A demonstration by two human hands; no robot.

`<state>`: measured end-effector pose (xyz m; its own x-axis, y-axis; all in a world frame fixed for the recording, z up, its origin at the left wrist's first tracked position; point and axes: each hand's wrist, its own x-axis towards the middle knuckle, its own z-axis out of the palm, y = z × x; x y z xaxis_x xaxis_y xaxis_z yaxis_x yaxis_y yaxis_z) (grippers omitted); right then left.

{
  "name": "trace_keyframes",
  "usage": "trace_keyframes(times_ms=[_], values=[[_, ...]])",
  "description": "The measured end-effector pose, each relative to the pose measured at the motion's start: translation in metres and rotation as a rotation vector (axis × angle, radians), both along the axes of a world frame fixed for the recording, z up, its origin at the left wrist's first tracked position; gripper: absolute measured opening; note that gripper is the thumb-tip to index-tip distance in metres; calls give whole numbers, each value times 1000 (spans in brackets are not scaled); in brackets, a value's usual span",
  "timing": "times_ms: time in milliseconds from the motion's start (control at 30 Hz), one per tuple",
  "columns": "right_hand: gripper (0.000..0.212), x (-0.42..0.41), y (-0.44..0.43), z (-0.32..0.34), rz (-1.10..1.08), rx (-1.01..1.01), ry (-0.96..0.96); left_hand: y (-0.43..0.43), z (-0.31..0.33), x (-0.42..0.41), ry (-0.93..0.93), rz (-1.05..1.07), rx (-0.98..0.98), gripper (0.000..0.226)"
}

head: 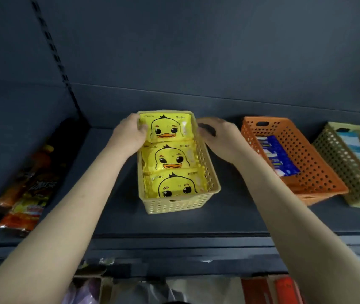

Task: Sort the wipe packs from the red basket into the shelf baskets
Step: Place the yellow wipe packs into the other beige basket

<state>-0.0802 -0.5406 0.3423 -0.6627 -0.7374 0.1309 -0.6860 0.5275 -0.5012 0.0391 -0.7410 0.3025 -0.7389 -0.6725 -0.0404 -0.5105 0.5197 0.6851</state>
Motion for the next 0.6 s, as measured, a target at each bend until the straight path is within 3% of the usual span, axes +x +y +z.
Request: trace_keyframes(times_ms=[167, 300, 467, 600], values=[[32, 6, 122, 15, -188, -141, 72, 80, 29, -9, 83, -57, -231, 38], [32, 33, 255, 5, -332, -134, 56, 208, 29, -16, 271, -276, -294, 30], [35, 84, 423, -33, -569, -66, -69, 373, -7, -10, 313, -621, -215, 27], [34, 116, 518, -71, -689, 10, -176, 476, -54, -1, 206, -785, -162, 28]])
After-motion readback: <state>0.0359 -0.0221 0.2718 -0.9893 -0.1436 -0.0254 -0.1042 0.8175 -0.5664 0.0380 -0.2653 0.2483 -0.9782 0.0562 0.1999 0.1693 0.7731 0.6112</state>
